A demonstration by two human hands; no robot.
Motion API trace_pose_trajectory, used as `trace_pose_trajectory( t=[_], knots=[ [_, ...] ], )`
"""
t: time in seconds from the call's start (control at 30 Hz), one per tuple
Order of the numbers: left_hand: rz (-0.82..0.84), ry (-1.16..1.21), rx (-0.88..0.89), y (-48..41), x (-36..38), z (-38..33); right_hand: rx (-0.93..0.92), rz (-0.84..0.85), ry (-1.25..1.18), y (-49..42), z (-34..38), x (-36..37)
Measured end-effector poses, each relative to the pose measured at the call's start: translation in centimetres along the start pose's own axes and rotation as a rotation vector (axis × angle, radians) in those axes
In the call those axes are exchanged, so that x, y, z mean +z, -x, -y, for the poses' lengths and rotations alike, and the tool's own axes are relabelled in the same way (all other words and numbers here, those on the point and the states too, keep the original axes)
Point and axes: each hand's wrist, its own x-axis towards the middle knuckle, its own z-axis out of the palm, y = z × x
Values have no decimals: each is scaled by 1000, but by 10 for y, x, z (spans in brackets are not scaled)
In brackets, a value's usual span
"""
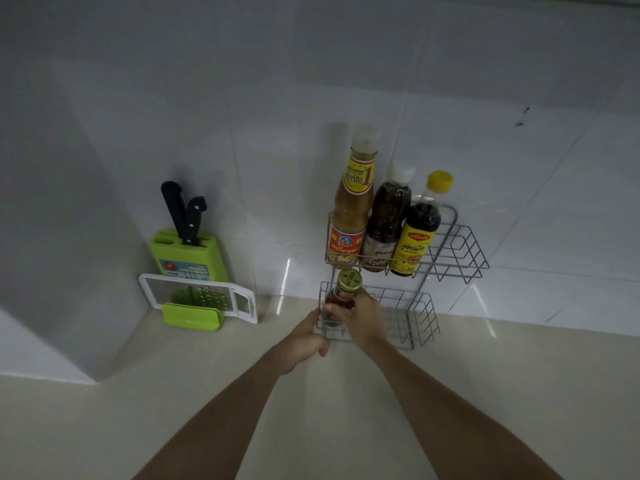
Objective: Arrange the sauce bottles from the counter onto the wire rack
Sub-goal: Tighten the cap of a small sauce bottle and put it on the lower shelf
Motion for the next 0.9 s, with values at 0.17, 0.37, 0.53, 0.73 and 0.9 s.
trace_pose_trajectory(
  t=[0.17, 0.37, 0.53, 0.73, 0.9],
  knots=[
    [26, -2, 8, 2, 1, -3, 37, 25, 61, -9, 1, -1],
    [68, -39, 27, 8, 1, -9, 33, 101, 154, -18, 4, 5],
    [57, -47, 28, 8, 1, -8, 71, 167, 153, -19, 7, 5],
    [-19, -58, 18, 16, 7, -7, 99, 242, 114, -6, 6, -1],
    [-129, -43, 57, 41, 10, 2, 34, 199, 158, 25, 7, -22]
  ],
)
